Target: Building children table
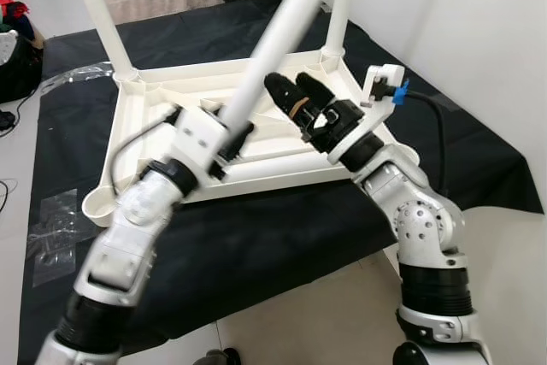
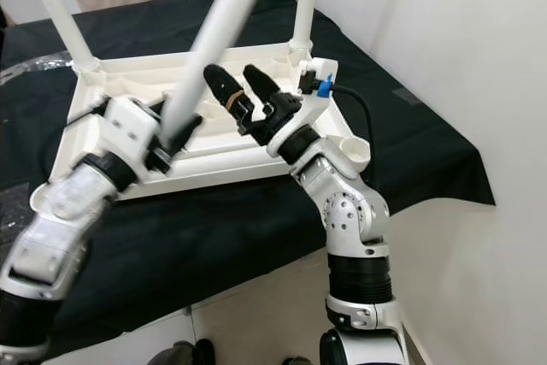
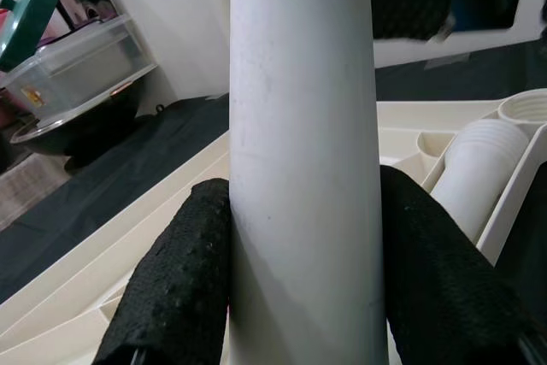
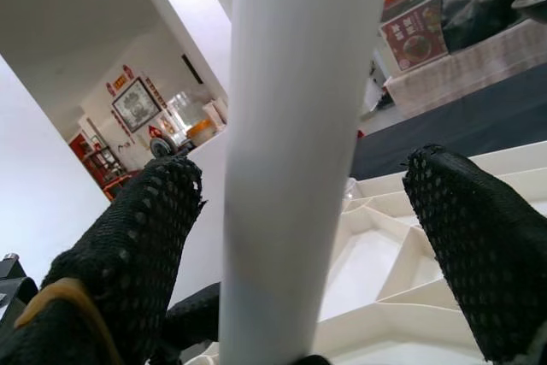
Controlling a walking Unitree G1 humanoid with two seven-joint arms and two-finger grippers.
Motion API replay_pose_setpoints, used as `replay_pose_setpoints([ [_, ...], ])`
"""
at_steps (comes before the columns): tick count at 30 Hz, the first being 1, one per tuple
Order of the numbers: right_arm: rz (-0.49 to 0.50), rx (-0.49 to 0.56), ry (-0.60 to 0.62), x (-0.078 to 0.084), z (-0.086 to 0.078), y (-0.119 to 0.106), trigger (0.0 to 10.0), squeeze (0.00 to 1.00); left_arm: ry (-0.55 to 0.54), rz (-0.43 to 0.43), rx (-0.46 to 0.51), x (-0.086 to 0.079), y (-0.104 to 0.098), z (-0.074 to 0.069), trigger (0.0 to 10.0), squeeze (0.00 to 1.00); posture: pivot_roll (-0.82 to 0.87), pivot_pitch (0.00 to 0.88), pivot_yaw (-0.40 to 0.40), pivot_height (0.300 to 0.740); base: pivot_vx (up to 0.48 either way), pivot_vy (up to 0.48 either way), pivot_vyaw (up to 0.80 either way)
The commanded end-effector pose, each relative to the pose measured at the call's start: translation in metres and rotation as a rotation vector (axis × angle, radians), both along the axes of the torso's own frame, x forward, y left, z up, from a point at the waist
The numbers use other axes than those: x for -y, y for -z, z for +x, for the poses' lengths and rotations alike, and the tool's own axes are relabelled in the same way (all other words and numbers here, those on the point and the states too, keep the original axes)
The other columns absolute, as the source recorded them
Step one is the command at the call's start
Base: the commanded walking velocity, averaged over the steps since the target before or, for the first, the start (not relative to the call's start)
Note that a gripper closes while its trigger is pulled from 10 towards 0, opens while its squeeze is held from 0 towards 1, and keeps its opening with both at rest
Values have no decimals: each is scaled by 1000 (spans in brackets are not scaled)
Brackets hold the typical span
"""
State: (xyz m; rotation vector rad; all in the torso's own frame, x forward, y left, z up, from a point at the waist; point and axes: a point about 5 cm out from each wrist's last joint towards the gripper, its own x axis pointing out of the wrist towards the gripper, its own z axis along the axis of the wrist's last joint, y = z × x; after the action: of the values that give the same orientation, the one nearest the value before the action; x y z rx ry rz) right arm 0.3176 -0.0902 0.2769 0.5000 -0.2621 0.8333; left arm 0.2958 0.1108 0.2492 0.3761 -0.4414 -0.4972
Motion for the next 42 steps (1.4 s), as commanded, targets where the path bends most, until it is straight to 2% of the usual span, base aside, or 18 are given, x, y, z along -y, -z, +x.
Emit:
replay_pose_setpoints([
  [1, -12, -15, -15, -4, -1, 3, 10000, 0, -5, 1, 11, 3, -1, -3, 10000, 0, 67, 149, -19, 740, 0, 0, 0],
  [9, -15, -24, -71, -21, 0, 4, 10000, 0, -4, 21, 5, 14, 1, -7, 10000, 0, 66, 166, -28, 740, 0, 0, 0],
  [18, -8, -63, -97, -29, 3, 8, 10000, 0, 14, 25, 3, 25, 2, -12, 10000, 0, 61, 166, -32, 740, 0, 0, 0],
  [25, 5, -79, -82, -25, 12, 4, 10000, 0, 32, 64, 15, 31, 6, -19, 10000, 0, 60, 169, -39, 740, 0, 0, 0],
  [32, 27, -94, -78, -21, 18, 0, 10000, 0, 33, 40, 2, 32, 4, -20, 10000, 0, 64, 173, -41, 740, 0, 0, 0],
  [42, 31, -100, -97, -24, 19, -1, 10000, 0, 46, 66, 2, 33, 7, -22, 10000, 0, 66, 173, -39, 740, 0, 0, 0],
])
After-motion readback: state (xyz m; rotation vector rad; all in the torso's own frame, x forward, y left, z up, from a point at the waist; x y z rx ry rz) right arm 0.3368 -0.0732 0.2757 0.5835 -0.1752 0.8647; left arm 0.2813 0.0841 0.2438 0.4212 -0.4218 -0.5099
